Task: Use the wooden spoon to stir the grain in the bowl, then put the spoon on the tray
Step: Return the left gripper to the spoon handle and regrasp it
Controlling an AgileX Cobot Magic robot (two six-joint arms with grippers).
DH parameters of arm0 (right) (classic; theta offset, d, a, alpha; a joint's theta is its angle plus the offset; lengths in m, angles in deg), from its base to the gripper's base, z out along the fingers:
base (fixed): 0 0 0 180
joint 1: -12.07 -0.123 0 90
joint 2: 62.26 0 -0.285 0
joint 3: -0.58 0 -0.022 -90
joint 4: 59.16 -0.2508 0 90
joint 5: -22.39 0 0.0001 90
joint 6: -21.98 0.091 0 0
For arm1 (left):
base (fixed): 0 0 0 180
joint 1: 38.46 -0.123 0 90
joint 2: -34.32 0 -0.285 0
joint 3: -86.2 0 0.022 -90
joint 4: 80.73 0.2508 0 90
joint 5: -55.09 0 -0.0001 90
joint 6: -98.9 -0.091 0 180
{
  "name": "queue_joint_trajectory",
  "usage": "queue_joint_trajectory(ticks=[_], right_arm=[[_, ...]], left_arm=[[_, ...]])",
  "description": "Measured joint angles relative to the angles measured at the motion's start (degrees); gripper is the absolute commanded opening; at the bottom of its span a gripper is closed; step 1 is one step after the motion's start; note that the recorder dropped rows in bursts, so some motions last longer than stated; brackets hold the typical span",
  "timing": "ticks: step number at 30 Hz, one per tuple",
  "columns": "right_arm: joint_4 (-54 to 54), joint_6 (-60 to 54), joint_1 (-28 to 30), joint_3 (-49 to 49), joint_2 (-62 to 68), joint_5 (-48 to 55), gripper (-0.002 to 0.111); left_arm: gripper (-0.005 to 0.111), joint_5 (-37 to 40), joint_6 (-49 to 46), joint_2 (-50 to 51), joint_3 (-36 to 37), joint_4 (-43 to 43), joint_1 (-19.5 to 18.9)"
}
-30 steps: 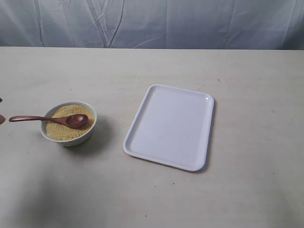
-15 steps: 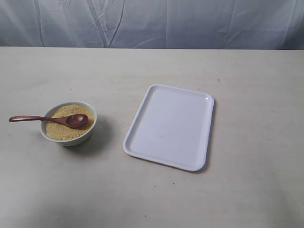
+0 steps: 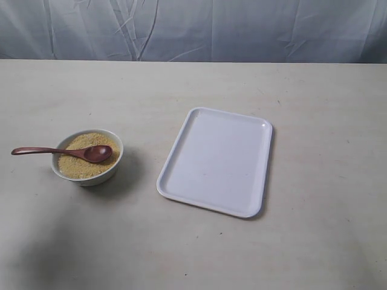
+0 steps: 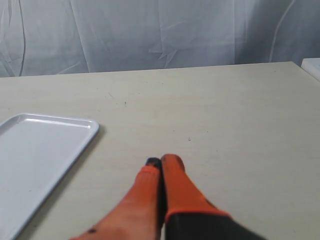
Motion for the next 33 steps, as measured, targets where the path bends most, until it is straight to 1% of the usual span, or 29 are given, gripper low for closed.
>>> queue_joint_trajectory(ticks=[4, 9, 12, 15, 19, 28, 33], right_arm=[[0.00, 0.00, 0.00, 0.00, 0.00, 0.00, 0.000], [0.00, 0.00, 0.00, 0.00, 0.00, 0.00, 0.000], [0.00, 0.00, 0.00, 0.00, 0.00, 0.00, 0.000], [0.00, 0.00, 0.00, 0.00, 0.00, 0.00, 0.000], [0.00, 0.00, 0.00, 0.00, 0.00, 0.00, 0.000], [0.00, 0.00, 0.00, 0.00, 0.00, 0.00, 0.000], [0.00, 0.00, 0.00, 0.00, 0.00, 0.00, 0.000]], left_arm=[[0.040, -2.21, 6.79, 9.96, -3.20, 5.34, 0.00], [0.040, -5.12, 12.03, 20.00, -3.62, 6.65, 0.00], [0.045, -7.96, 18.47, 23.94, -3.62, 7.90, 0.00], [0.050, -11.74, 21.21, 25.63, -3.62, 8.98, 0.00], [0.050, -13.73, 22.10, 26.43, -4.47, 8.49, 0.00], [0.050, -7.66, 22.24, 28.18, -9.51, 8.51, 0.00], [0.049, -6.90, 22.24, 30.24, -10.71, 8.10, 0.00]])
